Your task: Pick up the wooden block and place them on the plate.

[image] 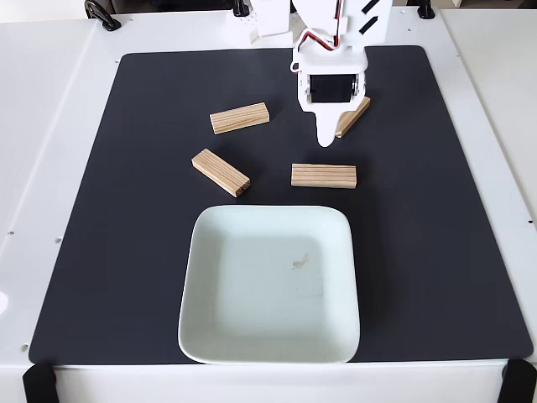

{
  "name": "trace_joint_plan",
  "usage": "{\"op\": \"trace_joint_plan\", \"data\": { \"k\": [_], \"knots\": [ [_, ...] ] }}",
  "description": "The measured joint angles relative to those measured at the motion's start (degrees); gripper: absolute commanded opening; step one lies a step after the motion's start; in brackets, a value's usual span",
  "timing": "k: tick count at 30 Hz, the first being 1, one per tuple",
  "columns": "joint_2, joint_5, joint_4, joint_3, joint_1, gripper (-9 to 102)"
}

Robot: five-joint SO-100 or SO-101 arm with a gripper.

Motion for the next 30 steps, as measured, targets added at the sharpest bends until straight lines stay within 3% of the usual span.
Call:
{"op": "trace_joint_plan", "data": {
  "k": [3,10,17,30],
  "knots": [
    [-0.3,0.0,-0.6,0.0,0.0,2],
    [2.4,0.0,-0.8,5.2,0.9,30],
    [9.1,-3.8,-2.8,17.1,1.1,25],
    [7.7,-4.1,-7.6,17.6,1.0,23]
  ]
}}
